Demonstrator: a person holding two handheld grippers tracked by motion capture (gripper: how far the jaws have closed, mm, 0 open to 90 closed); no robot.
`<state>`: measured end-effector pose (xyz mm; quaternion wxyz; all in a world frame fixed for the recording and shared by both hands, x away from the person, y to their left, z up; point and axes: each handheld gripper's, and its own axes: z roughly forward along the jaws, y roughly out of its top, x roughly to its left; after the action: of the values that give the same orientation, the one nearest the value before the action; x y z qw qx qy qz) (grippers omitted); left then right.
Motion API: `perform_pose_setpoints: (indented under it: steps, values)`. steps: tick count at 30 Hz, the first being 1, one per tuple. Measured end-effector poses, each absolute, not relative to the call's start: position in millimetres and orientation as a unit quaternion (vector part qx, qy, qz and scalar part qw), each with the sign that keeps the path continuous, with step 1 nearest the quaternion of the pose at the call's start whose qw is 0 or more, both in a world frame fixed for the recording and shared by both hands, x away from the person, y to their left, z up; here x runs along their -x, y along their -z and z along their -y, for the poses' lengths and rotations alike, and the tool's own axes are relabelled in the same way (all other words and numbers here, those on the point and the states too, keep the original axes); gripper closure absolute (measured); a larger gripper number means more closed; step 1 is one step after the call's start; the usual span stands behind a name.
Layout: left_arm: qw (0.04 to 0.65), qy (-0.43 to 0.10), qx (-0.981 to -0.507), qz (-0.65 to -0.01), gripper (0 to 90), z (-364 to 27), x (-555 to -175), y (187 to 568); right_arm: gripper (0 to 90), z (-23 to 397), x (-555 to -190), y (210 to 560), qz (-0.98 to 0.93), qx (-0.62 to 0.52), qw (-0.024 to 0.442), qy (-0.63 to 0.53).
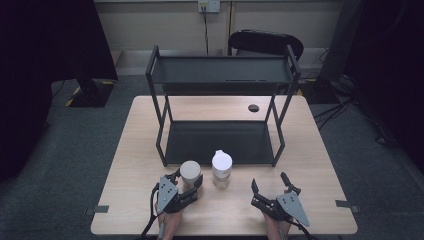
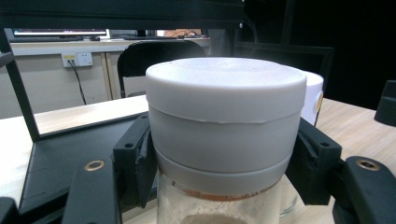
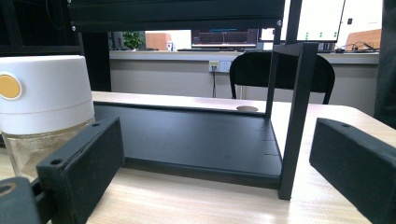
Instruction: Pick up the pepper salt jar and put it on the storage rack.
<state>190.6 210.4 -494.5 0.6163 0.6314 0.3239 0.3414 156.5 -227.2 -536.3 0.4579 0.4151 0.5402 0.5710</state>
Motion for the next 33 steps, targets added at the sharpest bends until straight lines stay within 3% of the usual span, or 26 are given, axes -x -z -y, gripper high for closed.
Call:
perform_pose_setpoints:
  steps: [33]
  values:
    - [0.635,-0.340,-0.623,-0.304,34.5,-222.8,-198.3,459.8,1.9,226.7,-156.3,536.2,-0.540,-0.416,0.458,-0.570]
